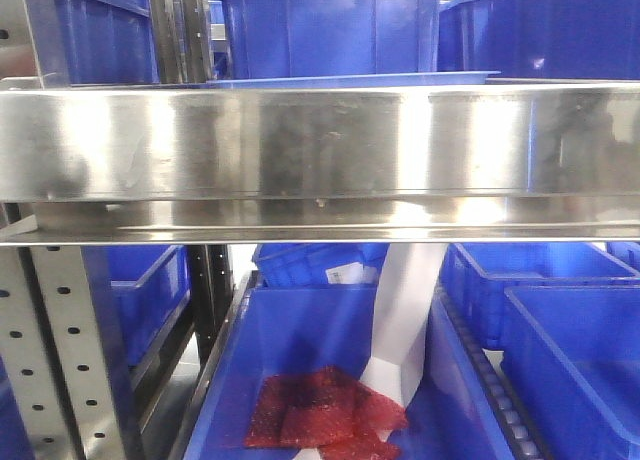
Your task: Grab blue tray and place on right shelf
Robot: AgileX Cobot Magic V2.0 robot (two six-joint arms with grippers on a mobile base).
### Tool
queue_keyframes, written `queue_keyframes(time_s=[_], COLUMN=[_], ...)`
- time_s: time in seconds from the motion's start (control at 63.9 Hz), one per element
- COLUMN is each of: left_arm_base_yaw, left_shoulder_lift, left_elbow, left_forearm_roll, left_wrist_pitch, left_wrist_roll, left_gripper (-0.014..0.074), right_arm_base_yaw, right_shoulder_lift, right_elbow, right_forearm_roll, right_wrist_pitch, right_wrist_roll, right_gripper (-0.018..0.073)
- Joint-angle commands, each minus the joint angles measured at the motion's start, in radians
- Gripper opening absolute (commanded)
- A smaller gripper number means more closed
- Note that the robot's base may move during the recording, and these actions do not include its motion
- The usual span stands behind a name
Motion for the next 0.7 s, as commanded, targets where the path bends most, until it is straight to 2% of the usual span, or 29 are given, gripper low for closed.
queue_keyframes(time_s=[0.0,0.689], left_arm_base_yaw=[-0.001,-0.001], left_shoulder_lift=[-0.012,-0.012], left_elbow=[0.031,0.031], left_forearm_roll=[-0.008,-0.008], left_wrist_pitch=[-0.089,-0.089], left_wrist_roll=[0.001,0.001], left_gripper=[-0.0048,-0.0048], right_arm_base_yaw=[-0.006,-0.006], right_shoulder_lift=[-0.015,-0.015], right_elbow=[-0.024,-0.024], right_forearm_roll=[0.003,0.003], right_wrist_pitch=[-0.078,-0.072], right_wrist_roll=[-0.014,-0.014], right_gripper=[0.0060,0.0060])
